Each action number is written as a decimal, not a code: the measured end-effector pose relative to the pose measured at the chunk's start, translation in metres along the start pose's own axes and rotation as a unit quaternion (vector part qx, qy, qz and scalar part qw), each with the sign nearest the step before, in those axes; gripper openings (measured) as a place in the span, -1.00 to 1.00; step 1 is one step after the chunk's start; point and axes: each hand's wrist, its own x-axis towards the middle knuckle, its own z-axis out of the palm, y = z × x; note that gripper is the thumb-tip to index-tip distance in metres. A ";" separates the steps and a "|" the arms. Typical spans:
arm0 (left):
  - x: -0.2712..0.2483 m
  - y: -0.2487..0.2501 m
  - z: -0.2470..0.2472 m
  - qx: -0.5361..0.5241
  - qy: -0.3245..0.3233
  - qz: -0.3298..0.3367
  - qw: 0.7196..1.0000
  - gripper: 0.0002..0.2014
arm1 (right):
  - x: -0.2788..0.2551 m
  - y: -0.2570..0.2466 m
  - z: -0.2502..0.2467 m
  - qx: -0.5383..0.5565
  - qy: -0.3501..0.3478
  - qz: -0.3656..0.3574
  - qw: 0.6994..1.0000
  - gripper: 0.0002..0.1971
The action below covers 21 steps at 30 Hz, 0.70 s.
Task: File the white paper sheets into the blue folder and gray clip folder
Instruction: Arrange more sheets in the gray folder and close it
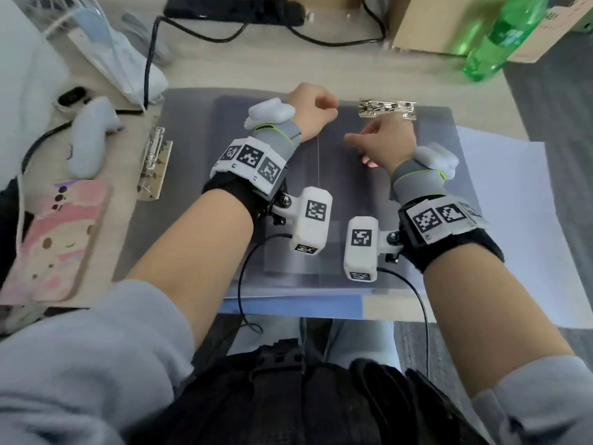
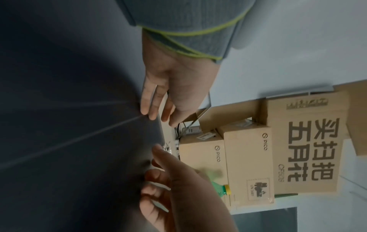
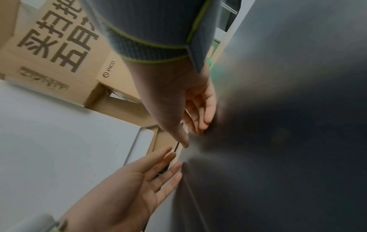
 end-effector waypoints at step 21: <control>0.068 0.012 0.047 0.070 -0.008 -0.055 0.996 -0.73 | 0.043 0.040 -0.001 0.142 -0.087 0.005 0.986 -0.56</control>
